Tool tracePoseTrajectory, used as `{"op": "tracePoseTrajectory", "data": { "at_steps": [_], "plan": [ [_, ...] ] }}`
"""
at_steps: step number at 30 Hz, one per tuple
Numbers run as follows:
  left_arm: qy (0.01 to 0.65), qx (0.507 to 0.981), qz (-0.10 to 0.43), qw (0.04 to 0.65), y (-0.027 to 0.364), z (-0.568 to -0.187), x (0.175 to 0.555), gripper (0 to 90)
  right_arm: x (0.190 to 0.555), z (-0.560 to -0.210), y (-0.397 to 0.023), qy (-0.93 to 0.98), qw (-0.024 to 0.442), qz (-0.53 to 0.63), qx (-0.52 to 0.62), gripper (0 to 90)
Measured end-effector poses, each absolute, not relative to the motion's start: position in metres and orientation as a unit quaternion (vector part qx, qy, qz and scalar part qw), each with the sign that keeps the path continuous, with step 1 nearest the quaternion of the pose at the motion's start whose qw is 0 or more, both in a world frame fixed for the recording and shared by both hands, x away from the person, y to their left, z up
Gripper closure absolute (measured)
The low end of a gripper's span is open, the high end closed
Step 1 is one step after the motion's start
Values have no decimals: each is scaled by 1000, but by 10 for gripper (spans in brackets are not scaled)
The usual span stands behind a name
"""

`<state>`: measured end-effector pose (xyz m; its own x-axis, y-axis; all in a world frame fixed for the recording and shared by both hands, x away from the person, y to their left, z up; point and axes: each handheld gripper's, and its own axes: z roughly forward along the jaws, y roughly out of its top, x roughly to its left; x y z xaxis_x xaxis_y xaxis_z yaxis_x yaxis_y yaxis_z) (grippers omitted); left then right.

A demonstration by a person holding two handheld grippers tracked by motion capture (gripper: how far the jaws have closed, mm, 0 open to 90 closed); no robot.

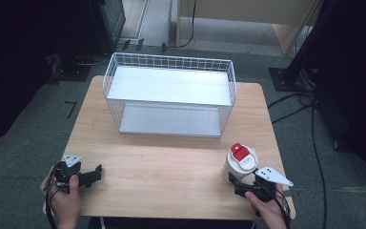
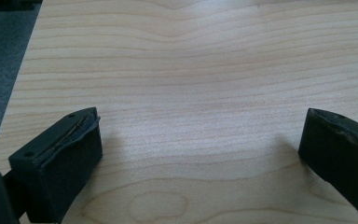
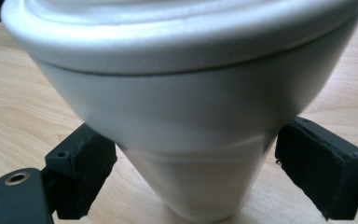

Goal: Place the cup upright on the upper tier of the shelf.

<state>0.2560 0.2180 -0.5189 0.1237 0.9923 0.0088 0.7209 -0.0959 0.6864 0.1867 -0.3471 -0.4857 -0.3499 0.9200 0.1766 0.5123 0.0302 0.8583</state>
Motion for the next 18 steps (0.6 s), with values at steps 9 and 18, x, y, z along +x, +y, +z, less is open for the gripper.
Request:
{"op": "tracePoseTrajectory", "data": {
  "at_steps": [9, 18],
  "plan": [
    [614, 698, 247, 274, 218, -519, 256, 0, 195, -487, -338, 665, 222, 472, 535, 85],
    [615, 696, 248, 275, 217, -519, 257, 0, 197, -486, -328, 638, 244, 476, 554, 76]
  ]
}}
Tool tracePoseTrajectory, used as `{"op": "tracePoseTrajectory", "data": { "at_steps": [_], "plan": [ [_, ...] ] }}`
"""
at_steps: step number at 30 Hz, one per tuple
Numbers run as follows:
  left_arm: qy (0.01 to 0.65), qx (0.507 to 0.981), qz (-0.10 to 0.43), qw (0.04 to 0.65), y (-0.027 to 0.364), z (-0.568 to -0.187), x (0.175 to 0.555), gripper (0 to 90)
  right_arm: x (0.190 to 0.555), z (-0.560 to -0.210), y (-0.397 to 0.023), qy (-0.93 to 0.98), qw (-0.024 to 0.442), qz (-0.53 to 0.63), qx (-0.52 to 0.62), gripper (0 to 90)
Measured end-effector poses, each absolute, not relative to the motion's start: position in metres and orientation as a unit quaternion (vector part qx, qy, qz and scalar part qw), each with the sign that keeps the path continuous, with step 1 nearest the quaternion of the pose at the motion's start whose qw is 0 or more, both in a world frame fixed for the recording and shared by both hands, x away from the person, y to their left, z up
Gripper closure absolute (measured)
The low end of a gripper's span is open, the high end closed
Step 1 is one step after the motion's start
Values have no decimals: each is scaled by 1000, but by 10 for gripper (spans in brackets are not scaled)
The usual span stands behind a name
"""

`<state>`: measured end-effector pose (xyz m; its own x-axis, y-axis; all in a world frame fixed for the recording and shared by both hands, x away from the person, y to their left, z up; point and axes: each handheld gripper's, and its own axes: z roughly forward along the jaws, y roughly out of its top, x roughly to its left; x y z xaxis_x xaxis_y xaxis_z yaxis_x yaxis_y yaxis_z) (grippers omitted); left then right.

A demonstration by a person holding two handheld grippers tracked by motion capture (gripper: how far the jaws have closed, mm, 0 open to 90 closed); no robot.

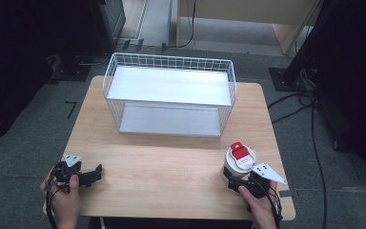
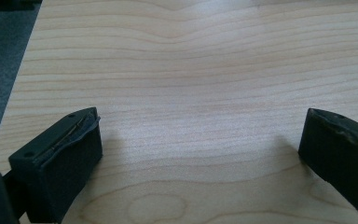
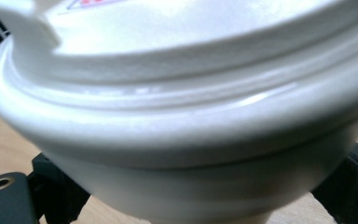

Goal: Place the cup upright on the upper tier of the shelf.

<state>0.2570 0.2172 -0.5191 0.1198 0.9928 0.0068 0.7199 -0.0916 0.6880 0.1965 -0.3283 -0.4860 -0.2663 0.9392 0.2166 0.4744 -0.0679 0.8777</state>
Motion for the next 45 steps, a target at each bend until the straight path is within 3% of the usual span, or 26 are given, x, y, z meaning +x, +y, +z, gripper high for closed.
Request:
{"op": "tracePoseTrajectory", "data": {
  "at_steps": [10, 19, 45],
  "plan": [
    [615, 696, 248, 275, 217, -519, 257, 0, 200, -487, -319, 628, 263, 475, 558, 64],
    [615, 696, 248, 275, 217, -519, 257, 0, 196, -487, -316, 624, 300, 468, 550, 108],
    [615, 697, 248, 274, 217, -519, 257, 0, 193, -464, -303, 612, 307, 528, 503, 120]
  ]
}}
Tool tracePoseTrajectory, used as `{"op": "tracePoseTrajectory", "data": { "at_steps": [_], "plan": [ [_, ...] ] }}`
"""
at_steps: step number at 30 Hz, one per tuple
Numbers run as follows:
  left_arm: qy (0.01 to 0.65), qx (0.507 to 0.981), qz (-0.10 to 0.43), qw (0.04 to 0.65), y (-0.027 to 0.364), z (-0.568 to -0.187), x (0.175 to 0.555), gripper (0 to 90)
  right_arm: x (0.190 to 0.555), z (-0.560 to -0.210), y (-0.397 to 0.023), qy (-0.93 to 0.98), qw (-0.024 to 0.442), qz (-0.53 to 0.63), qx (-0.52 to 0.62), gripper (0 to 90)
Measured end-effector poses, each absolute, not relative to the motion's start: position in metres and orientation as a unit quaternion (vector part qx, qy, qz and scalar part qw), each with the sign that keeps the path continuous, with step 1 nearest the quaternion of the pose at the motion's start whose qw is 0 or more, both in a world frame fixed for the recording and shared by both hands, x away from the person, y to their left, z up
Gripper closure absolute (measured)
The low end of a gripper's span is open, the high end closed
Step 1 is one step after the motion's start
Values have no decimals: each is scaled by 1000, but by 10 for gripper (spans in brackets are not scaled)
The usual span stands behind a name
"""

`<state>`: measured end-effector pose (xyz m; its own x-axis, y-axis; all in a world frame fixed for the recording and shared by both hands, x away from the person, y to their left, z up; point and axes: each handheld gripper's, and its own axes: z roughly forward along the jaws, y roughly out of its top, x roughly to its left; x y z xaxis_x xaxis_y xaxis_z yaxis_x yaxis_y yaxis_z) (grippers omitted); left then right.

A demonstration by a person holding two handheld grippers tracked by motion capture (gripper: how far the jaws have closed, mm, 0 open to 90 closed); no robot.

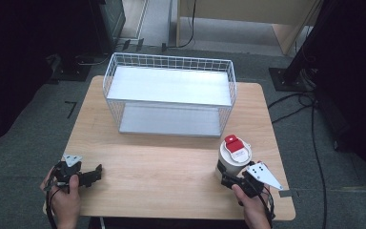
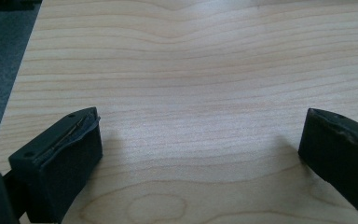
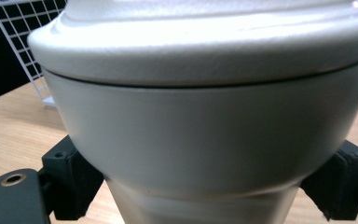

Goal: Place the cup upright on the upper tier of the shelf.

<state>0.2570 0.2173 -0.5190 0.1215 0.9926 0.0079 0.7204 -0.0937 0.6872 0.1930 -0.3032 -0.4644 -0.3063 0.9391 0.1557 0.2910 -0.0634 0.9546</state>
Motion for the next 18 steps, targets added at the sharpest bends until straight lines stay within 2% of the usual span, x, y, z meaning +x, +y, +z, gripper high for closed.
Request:
{"op": "tracePoseTrajectory", "data": {
  "at_steps": [18],
  "plan": [
    [616, 695, 248, 276, 217, -519, 257, 0, 214, -416, -278, 595, 341, 561, 463, 120]
  ]
}}
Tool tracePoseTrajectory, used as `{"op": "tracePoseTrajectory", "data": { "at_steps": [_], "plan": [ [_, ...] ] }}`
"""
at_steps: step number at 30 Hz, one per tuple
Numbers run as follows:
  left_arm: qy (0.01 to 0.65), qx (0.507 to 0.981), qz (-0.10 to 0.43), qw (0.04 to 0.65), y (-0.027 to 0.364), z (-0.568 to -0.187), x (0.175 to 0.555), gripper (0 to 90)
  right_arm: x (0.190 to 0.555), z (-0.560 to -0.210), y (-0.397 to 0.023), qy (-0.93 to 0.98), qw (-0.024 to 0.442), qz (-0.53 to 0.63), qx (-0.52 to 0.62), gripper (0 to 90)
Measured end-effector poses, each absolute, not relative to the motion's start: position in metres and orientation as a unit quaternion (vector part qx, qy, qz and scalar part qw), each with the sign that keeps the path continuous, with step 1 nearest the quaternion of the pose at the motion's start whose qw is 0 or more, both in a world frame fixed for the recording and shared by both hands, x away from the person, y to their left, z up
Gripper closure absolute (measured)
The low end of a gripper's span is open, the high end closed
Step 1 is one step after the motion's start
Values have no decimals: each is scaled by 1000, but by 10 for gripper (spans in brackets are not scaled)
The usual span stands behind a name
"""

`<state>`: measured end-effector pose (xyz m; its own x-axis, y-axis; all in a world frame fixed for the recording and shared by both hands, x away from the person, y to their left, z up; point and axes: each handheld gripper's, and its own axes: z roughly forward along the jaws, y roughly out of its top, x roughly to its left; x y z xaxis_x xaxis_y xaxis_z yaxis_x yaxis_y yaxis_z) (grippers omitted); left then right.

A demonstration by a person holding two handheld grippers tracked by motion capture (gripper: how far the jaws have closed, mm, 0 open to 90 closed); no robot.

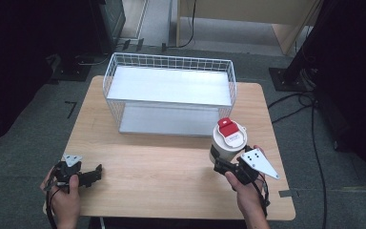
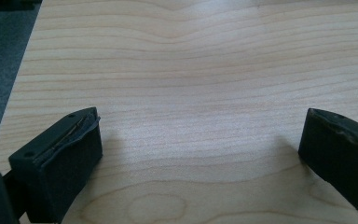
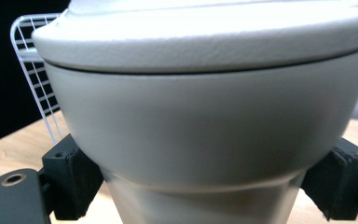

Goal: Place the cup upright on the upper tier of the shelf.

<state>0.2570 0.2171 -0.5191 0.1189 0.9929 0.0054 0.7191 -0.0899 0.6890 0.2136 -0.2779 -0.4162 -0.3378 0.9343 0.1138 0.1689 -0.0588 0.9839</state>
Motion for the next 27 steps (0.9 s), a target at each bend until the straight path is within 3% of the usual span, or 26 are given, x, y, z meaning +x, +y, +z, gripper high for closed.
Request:
{"op": "tracePoseTrajectory", "data": {
  "at_steps": [27],
  "plan": [
    [615, 697, 248, 274, 217, -519, 257, 0, 271, -324, -236, 578, 380, 595, 408, 121]
  ]
}}
